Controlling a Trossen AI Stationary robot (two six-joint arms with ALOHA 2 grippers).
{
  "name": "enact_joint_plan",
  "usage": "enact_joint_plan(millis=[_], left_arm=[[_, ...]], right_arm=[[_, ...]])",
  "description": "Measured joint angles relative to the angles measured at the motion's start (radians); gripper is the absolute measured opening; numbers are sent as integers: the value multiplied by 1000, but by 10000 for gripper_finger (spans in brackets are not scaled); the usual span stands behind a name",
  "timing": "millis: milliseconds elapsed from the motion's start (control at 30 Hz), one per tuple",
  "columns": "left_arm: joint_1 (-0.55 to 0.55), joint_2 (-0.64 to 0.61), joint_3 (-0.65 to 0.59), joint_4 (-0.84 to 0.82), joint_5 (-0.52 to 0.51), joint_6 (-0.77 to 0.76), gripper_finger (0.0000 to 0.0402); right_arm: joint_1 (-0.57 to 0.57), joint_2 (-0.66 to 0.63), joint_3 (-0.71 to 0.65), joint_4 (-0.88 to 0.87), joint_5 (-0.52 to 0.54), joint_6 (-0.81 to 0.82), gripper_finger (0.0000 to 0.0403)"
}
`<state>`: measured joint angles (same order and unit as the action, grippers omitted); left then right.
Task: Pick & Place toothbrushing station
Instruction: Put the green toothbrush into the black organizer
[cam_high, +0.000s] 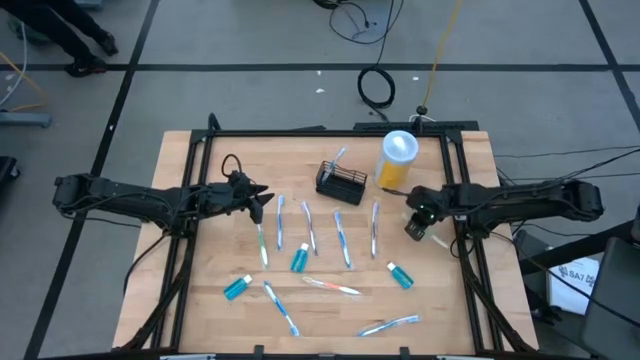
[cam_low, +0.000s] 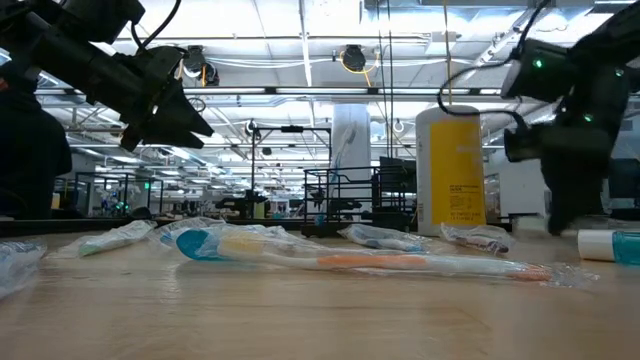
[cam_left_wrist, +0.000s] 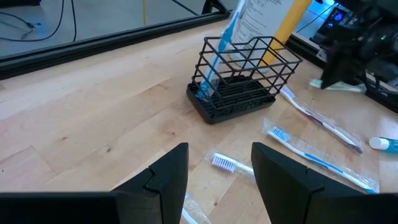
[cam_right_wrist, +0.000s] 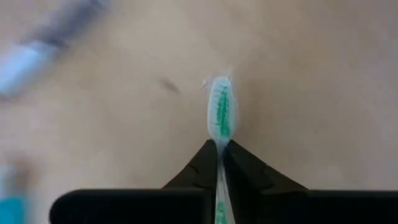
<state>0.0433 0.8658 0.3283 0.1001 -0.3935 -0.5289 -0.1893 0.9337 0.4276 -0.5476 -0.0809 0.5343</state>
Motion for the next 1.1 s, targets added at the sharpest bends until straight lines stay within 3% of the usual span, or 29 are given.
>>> enact_joint_plan(millis=[233,333,767,1100], left_arm=[[0,0,0,0,0,3,180],[0,0,0,0,0,4,179],[0,0,0,0,0,2,179],[0,0,0,3,-1,0,179]], right_arm=[[1,0,20,334,-187,-39,7],[2,0,20,509,-217,-89,8],[2,14,21,1099,-181,-455,9],[1,219,21,1527,-132,-555,10]])
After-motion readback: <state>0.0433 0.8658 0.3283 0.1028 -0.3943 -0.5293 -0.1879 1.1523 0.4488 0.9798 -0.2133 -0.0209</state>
